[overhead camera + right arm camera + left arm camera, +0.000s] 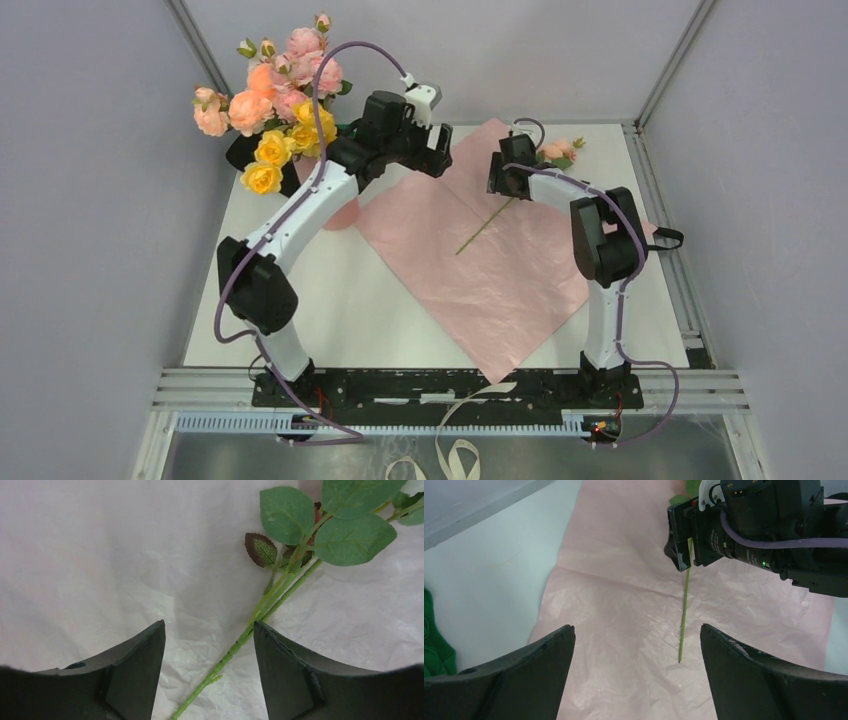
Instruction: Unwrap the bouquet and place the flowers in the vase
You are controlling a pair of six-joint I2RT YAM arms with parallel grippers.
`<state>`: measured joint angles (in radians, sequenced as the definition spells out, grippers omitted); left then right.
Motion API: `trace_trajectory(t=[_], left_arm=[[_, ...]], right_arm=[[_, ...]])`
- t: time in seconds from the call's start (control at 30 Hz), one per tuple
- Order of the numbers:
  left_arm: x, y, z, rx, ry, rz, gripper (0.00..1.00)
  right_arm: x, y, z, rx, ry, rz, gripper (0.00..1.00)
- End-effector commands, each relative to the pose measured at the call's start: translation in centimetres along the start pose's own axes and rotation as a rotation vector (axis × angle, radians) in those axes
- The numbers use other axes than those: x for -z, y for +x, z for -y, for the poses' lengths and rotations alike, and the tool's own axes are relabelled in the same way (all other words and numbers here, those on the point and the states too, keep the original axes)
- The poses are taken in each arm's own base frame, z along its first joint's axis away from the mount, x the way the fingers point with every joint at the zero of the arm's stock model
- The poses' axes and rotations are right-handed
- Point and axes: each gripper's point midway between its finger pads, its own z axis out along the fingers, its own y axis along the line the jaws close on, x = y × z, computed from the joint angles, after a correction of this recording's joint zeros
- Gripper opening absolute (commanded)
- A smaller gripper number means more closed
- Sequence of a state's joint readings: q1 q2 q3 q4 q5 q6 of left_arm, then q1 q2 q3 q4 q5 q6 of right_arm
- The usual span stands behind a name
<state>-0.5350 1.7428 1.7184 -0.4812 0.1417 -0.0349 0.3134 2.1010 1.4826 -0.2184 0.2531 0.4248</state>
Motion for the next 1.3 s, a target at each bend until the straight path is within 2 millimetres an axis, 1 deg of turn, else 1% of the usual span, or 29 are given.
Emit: trace_trajectory(t=[0.0,0.07,0.13,0.23,0.27,0.3,0.33,0.4,0.47,0.5,0.57,0.6,0.7,0.73,0.77,0.83,0.87,0.9,0.97,1.0,1.03,1.07,1.1,1.2,1.23,1.27], left_arm=[[-2.5,0.4,1.2,-0.047,0.056,-0.008,1.0],[-3.8,1.6,1.6,-0.047,0.068,-0.04,1.0],[-4.8,2.8,2.0,-0.047,0.078,-0.067,1.0],[-5.4,3.5,2.6,-0.02,0.086,-0.075,1.0],[-5.5,3.5,2.8,-0.019,0.091,-0.072,1.0],[-5.7,3.6,3.0,-0.017,0.093,-0.072,1.0],[-5.8,3.7,3.2,-0.015,0.098,-0.075,1.0],[-6.2,4.1,3.7,-0.018,0.107,-0.085,1.0],[-6.5,4.6,4.3,-0.022,0.118,-0.096,1.0],[-6.6,4.8,4.4,-0.024,0.12,-0.101,1.0],[-6.7,5.1,4.6,-0.026,0.121,-0.108,1.0],[-6.7,5.4,4.7,-0.026,0.12,-0.113,1.0],[-7.1,5.7,4.8,-0.021,0.119,-0.115,1.0],[-7.3,5.8,4.7,-0.014,0.111,-0.118,1.0],[-7.6,6.0,4.6,-0.004,0.102,-0.12,1.0],[-8.3,6.3,4.3,0.022,0.085,-0.124,1.0],[-8.7,6.3,4.2,0.038,0.07,-0.122,1.0],[-9.0,6.3,3.9,0.06,0.051,-0.116,1.0],[-9.6,6.2,3.4,0.122,0.008,-0.093,1.0],[-9.7,5.8,3.4,0.155,0.002,-0.074,1.0],[-9.8,5.4,3.6,0.188,0.013,-0.055,1.0],[-9.7,5.0,4.0,0.223,0.029,-0.037,1.0],[-9.6,4.6,4.5,0.263,0.048,-0.02,1.0],[-9.1,3.4,6.7,0.381,0.158,0.041,0.99],[-8.8,3.0,7.5,0.416,0.201,0.066,0.99],[-8.4,2.2,8.1,0.449,0.245,0.114,0.98]], right_arm=[[-1.2,-0.6,1.0,-0.063,0.022,0.008,0.7],[-2.0,-0.2,0.9,-0.069,0.013,-0.012,0.67],[-2.6,0.1,1.0,-0.07,0.022,-0.032,0.67],[-2.2,0.5,1.2,-0.072,0.02,-0.03,0.67],[-1.8,0.1,1.2,-0.077,0.01,-0.01,0.67],[-1.6,0.0,1.3,-0.083,0.003,0.005,0.67],[-1.5,-0.2,1.3,-0.089,-0.002,0.012,0.64],[-1.9,-0.3,1.0,-0.088,-0.012,0.002,0.52],[-2.5,-0.2,0.7,-0.083,-0.022,-0.022,0.45],[-2.8,0.1,0.7,-0.081,-0.022,-0.035,0.37],[-3.1,0.1,0.4,-0.081,-0.035,-0.043,0.03],[-3.0,0.1,0.3,-0.081,-0.038,-0.043,0.0],[-2.0,-0.4,0.0,-0.083,-0.069,-0.018,0.0],[-1.3,-1.1,-0.2,-0.083,-0.089,0.008,0.0],[-0.6,-1.3,-0.3,-0.08,-0.106,0.022,0.0],[1.7,-3.0,-0.9,-0.068,-0.166,0.089,0.0],[2.7,-3.5,-1.2,-0.061,-0.193,0.112,0.0],[4.1,-4.4,-1.7,-0.051,-0.234,0.144,0.0],[6.6,-5.5,-1.9,-0.024,-0.277,0.19,0.0],[7.9,-5.7,-2.0,-0.007,-0.295,0.206,0.0],[9.3,-6.5,-2.0,-0.001,-0.309,0.242,0.0],[10.2,-7.0,-1.9,0.009,-0.318,0.275,0.0],[11.5,-7.4,-2.3,0.026,-0.36,0.297,0.0],[14.3,-8.0,-2.8,0.068,-0.423,0.338,0.0],[14.9,-8.0,-2.9,0.077,-0.44,0.342,0.0],[15.8,-8.0,-3.3,0.087,-0.469,0.347,0.0]])
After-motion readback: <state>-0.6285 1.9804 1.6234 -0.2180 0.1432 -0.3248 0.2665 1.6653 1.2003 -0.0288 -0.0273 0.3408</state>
